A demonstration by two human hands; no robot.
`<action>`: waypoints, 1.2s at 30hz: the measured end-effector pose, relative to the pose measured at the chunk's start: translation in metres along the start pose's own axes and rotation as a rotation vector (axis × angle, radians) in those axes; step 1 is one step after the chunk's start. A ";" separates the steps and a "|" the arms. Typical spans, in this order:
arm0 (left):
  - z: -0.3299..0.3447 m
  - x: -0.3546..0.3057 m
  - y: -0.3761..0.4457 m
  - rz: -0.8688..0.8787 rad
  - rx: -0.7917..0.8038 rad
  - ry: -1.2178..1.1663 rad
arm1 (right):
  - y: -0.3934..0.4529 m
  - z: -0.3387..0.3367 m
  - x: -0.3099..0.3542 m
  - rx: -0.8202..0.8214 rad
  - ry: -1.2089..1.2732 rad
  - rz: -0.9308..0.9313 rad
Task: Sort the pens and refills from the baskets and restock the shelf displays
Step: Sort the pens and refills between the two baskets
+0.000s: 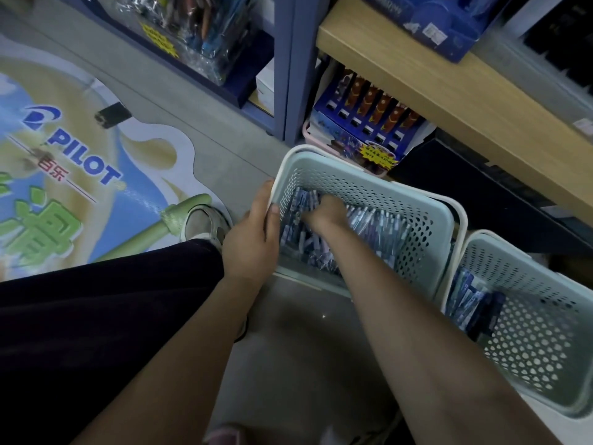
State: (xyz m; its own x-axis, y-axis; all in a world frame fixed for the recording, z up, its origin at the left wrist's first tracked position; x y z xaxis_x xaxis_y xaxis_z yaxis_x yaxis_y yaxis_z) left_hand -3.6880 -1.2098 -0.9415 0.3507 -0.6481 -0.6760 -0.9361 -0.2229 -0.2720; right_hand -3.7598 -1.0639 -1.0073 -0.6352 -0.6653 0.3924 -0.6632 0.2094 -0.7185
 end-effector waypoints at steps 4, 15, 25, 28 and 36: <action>0.001 0.000 0.001 -0.016 0.013 -0.005 | -0.004 0.001 -0.006 0.083 -0.241 -0.096; -0.001 -0.001 0.001 -0.024 0.047 -0.033 | -0.025 -0.033 -0.020 0.102 0.032 -0.133; -0.002 -0.003 0.001 -0.017 0.067 -0.055 | -0.019 -0.019 -0.015 0.198 -0.021 -0.031; -0.001 -0.002 0.002 -0.028 0.064 -0.045 | -0.015 -0.032 -0.034 0.131 -0.013 0.012; -0.003 -0.004 0.001 -0.024 0.069 -0.047 | -0.017 -0.008 -0.018 0.001 0.188 0.094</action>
State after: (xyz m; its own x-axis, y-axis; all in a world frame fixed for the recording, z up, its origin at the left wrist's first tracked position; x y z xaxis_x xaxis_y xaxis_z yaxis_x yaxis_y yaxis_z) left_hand -3.6900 -1.2094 -0.9373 0.3754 -0.6078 -0.6998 -0.9240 -0.1860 -0.3341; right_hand -3.7405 -1.0496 -0.9971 -0.7573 -0.4969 0.4238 -0.5969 0.2634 -0.7578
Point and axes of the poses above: each hand's wrist, its own y-axis towards the middle knuckle, its own z-axis out of the palm, x = y × z, the point moved 4 cm from there along y, towards the middle knuckle, and after that the axes turned 1 degree about -x, right-handed, at the moved point
